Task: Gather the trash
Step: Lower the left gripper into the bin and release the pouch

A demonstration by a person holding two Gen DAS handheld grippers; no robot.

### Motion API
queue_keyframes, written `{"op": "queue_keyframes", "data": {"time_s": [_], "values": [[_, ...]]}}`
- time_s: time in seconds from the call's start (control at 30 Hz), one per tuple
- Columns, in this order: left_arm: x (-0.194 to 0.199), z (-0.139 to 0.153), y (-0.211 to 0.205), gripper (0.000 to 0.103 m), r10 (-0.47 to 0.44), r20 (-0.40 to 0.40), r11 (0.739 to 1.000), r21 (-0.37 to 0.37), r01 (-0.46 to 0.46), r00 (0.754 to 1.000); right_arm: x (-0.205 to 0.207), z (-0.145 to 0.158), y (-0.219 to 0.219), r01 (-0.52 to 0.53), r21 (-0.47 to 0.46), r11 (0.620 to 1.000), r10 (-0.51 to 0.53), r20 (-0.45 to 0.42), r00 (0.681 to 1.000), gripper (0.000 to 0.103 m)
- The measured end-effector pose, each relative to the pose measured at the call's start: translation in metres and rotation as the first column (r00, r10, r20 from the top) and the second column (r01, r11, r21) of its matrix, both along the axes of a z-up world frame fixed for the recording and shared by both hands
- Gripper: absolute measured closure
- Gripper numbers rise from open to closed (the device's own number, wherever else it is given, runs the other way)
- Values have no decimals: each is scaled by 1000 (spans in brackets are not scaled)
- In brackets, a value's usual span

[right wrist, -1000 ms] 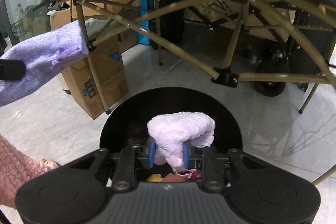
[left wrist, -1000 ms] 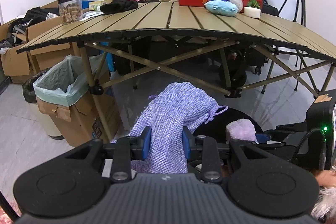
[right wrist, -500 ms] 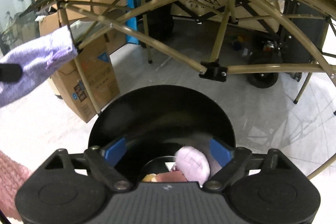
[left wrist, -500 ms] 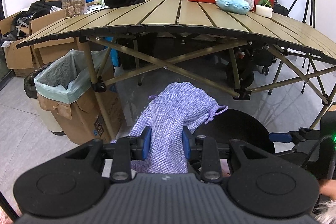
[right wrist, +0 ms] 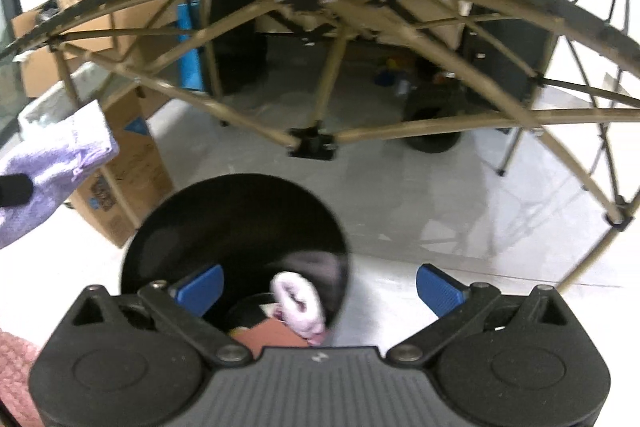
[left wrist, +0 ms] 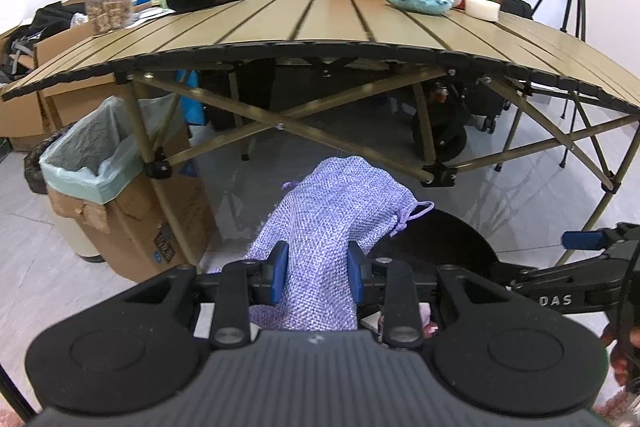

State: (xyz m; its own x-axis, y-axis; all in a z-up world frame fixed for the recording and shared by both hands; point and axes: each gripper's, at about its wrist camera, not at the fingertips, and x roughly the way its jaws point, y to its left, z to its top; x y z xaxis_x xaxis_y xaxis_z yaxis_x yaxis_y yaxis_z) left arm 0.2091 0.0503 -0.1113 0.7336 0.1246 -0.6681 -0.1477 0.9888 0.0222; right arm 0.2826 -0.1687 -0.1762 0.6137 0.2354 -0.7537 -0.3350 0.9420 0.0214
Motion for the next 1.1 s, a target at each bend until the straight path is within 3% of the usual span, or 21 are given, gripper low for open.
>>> {"op": "queue_keyframes", "data": {"time_s": [0.4,0.63,1.0,1.1], "values": [[35,-12,-29,72,-66,-25,998,-4,66,998,7,30,-60,213,54,976,-211,-33,977,0],[55,-25,-48,72,-112,-53,994,-10,111,992,9,42,-81,261,69,963,-261,-8,965,0],[78,-52,-61,72,-150,-129,988,-56,144,980,14,33,-81,293,54,955,-292,-18,956,0],[80,-60,-67,72,-162,-143,987,-36,159,976,16,31,-79,289,50,956,-288,-24,957,0]]}}
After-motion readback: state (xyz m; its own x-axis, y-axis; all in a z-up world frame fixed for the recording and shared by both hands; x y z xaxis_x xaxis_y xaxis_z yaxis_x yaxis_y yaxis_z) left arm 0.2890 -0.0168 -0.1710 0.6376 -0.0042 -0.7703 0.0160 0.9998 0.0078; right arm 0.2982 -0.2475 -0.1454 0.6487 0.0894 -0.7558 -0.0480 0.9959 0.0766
